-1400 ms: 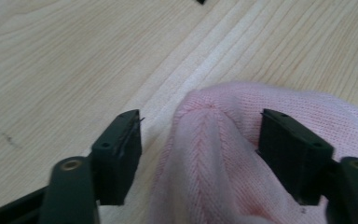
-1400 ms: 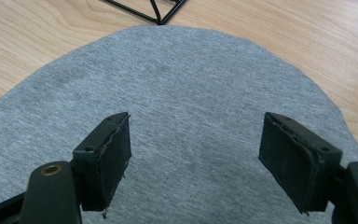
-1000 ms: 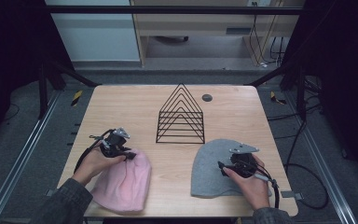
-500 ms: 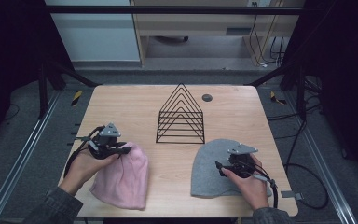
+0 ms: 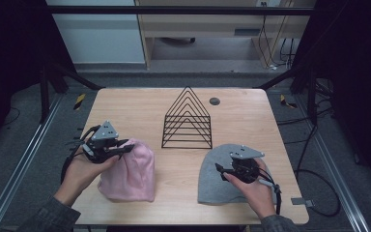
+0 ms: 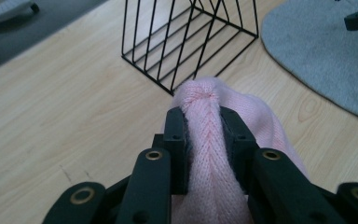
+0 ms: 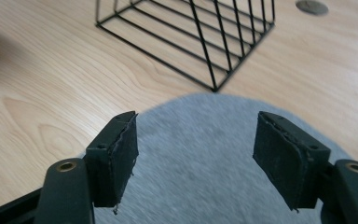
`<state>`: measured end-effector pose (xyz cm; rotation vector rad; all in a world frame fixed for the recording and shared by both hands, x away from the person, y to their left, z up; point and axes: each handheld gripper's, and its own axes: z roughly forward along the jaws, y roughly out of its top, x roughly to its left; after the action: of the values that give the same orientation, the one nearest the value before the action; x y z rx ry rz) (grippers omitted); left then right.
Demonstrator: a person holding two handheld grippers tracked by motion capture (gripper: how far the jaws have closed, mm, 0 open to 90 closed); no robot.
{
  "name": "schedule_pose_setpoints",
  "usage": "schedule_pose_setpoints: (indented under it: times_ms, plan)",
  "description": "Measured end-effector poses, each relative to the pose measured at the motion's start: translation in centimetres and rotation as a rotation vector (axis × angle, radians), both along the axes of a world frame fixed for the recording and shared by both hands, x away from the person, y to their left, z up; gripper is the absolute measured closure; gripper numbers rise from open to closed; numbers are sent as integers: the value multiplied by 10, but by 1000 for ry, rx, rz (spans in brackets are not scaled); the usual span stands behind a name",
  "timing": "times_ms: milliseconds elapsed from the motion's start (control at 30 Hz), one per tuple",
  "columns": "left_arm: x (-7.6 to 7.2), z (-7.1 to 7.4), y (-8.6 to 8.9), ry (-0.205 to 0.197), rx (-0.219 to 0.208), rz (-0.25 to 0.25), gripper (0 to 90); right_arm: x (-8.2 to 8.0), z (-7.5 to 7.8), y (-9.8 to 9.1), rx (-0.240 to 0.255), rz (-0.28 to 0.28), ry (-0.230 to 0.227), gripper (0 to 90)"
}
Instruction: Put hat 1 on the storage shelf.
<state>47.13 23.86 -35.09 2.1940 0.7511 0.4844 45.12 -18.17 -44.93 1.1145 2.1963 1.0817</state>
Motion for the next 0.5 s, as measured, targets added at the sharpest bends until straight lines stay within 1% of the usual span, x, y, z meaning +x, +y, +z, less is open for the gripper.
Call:
schedule_pose_setpoints:
  times_ms: [33,67,100,133,167,233,300,367,500]
  plan:
    - [0,4,0,-8,-4,2,745,0,3,3,5,11,-1,313]
    - [0,8,-1,-18,-5,2,745,0,5,5,-1,29,-4,314]
    - [0,11,-1,-25,-5,3,746,-1,7,8,-5,35,-9,320]
    - [0,11,-1,-25,-5,3,745,-1,7,8,-5,35,-9,320]
    - [0,16,-2,-34,-5,4,745,-1,9,9,-2,41,-12,322]
    - [2,25,-4,-50,0,4,746,-2,19,16,1,70,-8,322]
    - [6,30,-6,-56,-6,6,746,-1,26,21,-8,94,-11,319]
    - [10,35,-8,-65,-24,19,746,-1,36,29,-4,119,-17,320]
    - [18,48,-11,-88,-48,22,746,1,52,51,-3,167,-41,335]
